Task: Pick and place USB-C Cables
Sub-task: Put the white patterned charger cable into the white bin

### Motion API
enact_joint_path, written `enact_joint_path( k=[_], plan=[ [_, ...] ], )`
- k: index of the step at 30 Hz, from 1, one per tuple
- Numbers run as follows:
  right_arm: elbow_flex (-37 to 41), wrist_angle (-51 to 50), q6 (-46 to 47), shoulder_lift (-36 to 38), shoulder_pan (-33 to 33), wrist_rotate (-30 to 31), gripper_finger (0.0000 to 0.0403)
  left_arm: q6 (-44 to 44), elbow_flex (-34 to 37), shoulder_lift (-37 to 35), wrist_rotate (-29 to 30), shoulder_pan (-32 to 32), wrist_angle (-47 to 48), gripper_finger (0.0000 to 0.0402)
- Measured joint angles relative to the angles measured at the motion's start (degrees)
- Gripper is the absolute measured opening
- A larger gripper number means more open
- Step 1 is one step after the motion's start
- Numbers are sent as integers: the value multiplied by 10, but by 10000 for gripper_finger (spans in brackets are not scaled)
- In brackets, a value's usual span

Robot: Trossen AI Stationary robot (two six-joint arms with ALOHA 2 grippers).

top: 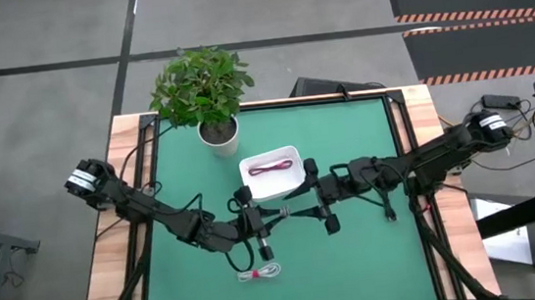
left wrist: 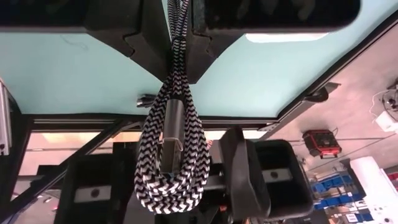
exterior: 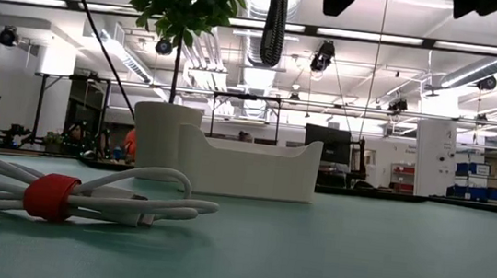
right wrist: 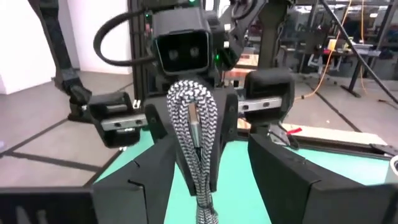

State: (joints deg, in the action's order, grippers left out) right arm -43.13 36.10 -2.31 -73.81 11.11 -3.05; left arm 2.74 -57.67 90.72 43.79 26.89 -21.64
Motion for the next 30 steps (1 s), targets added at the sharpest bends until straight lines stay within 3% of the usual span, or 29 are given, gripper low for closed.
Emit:
enact_joint_path(
  k=[13, 20, 25, 30],
  plan=[
    [-5, -11, 6, -20, 1, -4, 211, -1, 0, 0, 0, -14, 0, 18],
    [-33, -3, -39, -52, 1, -3, 205, -1, 0, 0, -1, -21, 1, 18],
    [-41, -2, -58, -52, 1, -3, 169, -1, 0, 0, 0, -21, 1, 18],
    [-41, -3, -58, -50, 1, 0, 88, -1, 0, 0, -3, -21, 0, 18]
  ],
)
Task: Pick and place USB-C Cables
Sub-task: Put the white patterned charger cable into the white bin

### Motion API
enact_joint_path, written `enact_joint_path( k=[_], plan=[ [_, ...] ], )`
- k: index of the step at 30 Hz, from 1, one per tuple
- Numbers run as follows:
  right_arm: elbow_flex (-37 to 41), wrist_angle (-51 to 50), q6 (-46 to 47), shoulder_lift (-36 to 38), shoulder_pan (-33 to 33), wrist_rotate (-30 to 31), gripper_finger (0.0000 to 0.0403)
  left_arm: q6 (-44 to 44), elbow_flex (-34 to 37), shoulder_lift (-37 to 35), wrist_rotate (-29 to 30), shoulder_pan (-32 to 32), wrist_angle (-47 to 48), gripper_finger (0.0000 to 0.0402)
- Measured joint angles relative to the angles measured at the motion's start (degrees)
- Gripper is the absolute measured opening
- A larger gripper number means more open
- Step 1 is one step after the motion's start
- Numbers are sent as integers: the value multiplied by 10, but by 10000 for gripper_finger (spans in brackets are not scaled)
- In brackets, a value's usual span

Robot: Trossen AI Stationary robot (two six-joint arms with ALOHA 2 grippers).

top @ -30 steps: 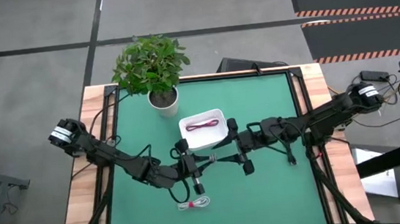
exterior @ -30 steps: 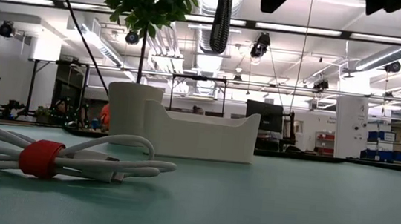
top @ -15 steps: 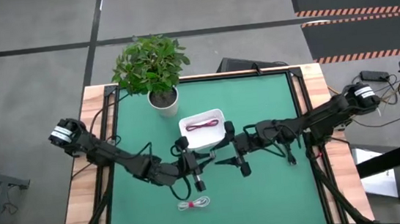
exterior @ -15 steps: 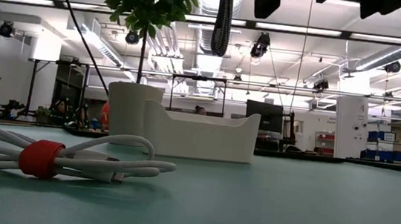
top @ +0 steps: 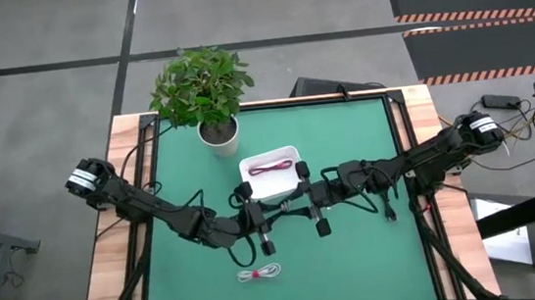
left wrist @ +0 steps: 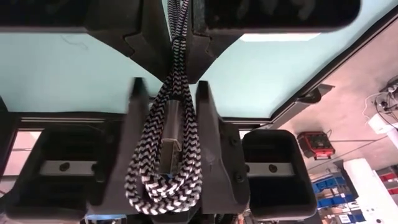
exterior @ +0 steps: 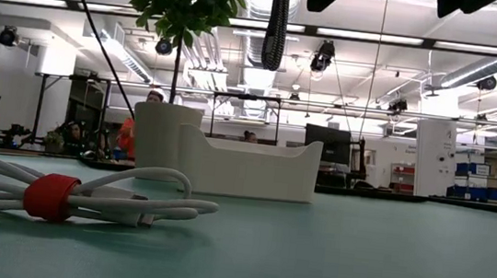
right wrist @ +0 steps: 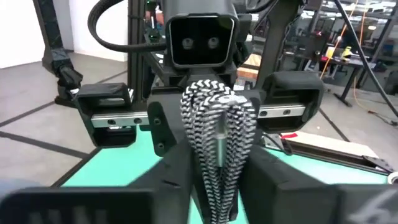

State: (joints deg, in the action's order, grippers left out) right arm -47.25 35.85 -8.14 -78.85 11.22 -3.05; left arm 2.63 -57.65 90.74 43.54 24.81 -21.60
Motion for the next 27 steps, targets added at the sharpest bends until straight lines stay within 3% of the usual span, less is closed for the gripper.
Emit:
enact_joint_path(
  k=[3, 8, 15, 20, 27],
  plan=[
    [0, 0, -4, 0, 0, 0, 35, 0, 0, 0, 0, 0, 0, 18],
    [0, -3, -7, 2, 0, 0, 36, 0, 0, 0, 0, 0, 0, 39],
    [-9, -49, -6, 4, 0, 0, 38, 1, 0, 0, 3, 0, 42, 135],
    [-66, -192, -7, 4, 0, 40, 38, 1, 0, -7, 7, 2, 92, 181],
    [-163, -414, -9, 2, 0, 85, 38, 8, 0, -16, 18, 3, 146, 189]
  ],
)
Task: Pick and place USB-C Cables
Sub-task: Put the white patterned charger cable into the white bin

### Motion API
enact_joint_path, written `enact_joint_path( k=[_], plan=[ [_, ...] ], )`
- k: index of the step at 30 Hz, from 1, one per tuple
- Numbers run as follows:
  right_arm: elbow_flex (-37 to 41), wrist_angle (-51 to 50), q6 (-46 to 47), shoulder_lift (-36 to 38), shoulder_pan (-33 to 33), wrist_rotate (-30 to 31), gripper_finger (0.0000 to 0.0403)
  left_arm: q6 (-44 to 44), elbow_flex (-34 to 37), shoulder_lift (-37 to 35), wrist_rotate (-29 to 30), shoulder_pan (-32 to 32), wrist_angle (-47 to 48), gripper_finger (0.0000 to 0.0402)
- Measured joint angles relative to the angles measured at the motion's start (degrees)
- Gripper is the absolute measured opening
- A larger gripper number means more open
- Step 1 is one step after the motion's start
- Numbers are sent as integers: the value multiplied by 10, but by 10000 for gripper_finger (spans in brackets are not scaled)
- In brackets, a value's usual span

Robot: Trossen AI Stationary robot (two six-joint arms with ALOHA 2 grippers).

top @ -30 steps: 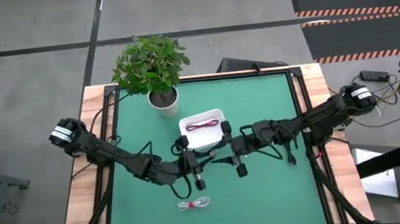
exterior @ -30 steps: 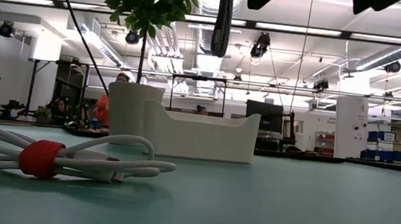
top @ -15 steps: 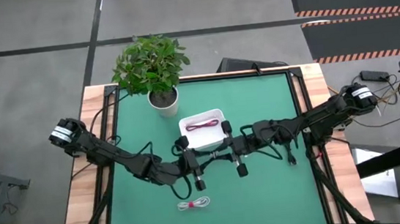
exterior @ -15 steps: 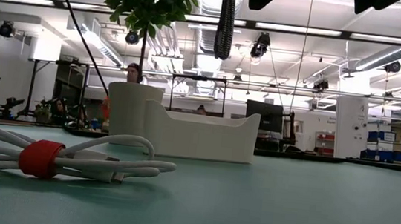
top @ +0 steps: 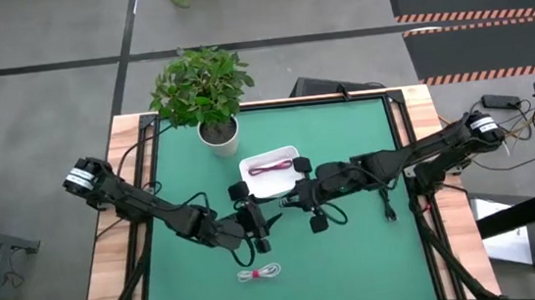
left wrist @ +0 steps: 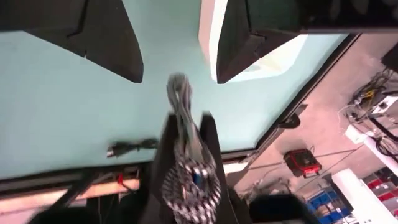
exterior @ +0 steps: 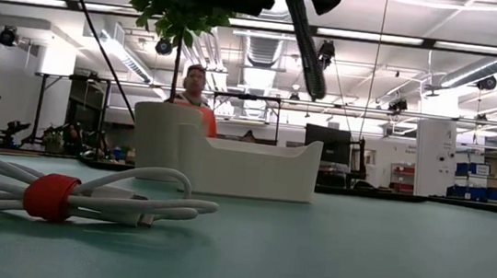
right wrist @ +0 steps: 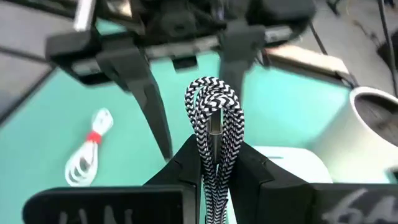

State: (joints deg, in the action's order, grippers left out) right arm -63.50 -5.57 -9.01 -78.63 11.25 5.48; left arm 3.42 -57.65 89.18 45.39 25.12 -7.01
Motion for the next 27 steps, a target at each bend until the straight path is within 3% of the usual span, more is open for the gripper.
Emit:
enact_joint_path(
  k=[7, 14, 20, 27],
  plan=[
    [-67, -121, -26, -18, 0, 94, 38, 132, 0, -42, 0, 2, 151, 189],
    [-126, -156, -88, -75, -27, 106, 38, 169, 0, -119, 5, 2, 305, 189],
    [-183, -187, -120, -149, -57, 105, 38, 173, 0, -175, 19, 2, 319, 189],
    [-230, -205, -141, -218, -98, 60, 38, 173, 7, -187, 20, 5, 321, 190]
  ],
)
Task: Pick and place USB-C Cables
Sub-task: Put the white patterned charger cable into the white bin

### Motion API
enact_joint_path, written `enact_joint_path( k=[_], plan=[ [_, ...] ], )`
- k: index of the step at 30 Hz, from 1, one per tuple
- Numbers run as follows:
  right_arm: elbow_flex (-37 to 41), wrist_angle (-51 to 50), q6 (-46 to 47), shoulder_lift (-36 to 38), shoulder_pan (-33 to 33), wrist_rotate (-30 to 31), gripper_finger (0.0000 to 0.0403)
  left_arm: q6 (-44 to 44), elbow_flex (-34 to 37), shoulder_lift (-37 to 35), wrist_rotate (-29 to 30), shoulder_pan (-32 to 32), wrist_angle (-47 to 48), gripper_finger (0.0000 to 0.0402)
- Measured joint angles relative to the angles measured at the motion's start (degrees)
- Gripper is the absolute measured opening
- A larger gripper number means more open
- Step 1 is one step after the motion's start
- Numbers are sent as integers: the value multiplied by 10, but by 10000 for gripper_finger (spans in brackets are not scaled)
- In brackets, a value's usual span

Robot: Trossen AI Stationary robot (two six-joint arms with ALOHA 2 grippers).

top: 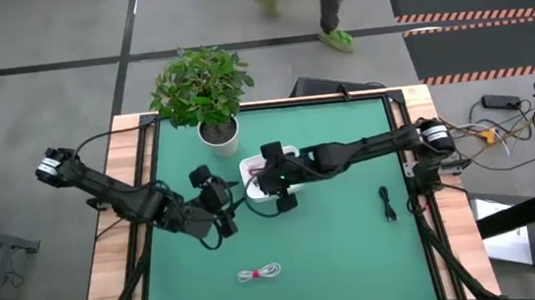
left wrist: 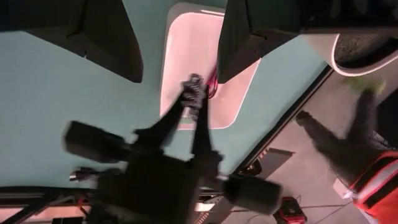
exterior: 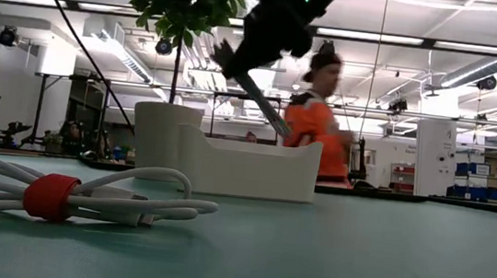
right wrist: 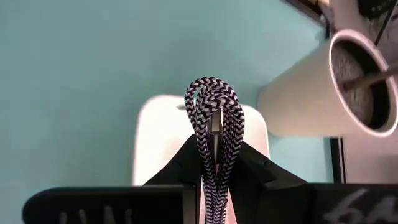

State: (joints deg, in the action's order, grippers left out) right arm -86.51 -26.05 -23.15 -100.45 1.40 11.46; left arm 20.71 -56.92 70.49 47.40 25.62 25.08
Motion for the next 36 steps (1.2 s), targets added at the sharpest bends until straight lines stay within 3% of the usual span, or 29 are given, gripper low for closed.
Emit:
enact_joint_path(
  k=[12, 36],
  plan=[
    [-5, -2, 5, -38, -57, -44, 38, 30, 55, -44, -1, 4, 0, 190],
    [-4, 11, 0, -79, -78, -40, 50, 45, 75, -69, -5, 4, -1, 190]
  ],
)
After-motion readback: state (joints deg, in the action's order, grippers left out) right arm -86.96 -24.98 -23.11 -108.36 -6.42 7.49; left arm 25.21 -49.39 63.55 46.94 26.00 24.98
